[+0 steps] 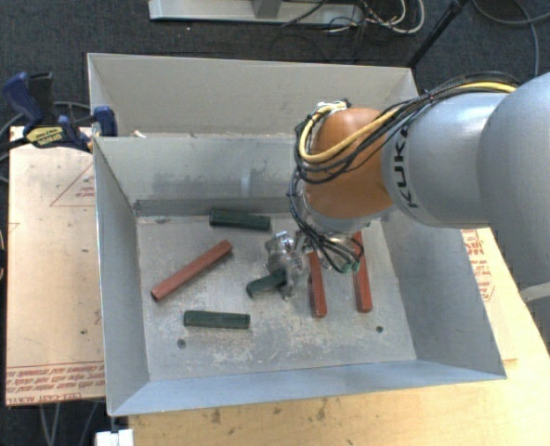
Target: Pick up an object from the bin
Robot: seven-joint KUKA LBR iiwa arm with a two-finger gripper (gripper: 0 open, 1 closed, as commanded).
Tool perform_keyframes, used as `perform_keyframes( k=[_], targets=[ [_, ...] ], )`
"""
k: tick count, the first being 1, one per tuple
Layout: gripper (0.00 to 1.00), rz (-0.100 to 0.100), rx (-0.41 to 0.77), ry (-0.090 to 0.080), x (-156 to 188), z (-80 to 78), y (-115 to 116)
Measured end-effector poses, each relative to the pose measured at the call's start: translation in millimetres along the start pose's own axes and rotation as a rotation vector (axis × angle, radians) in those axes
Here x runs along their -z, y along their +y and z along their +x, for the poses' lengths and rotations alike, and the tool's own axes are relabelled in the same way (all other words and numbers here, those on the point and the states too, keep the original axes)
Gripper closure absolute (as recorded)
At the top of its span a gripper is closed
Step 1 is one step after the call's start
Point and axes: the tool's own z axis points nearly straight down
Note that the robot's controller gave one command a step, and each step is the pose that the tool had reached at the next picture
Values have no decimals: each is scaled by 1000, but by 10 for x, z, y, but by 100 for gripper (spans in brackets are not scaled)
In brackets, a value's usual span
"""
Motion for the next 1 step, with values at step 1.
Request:
perform_keyframes(
  k=[1],
  targets=[
    [100, 2, -1, -5, 660, -23, 4]
  ],
)
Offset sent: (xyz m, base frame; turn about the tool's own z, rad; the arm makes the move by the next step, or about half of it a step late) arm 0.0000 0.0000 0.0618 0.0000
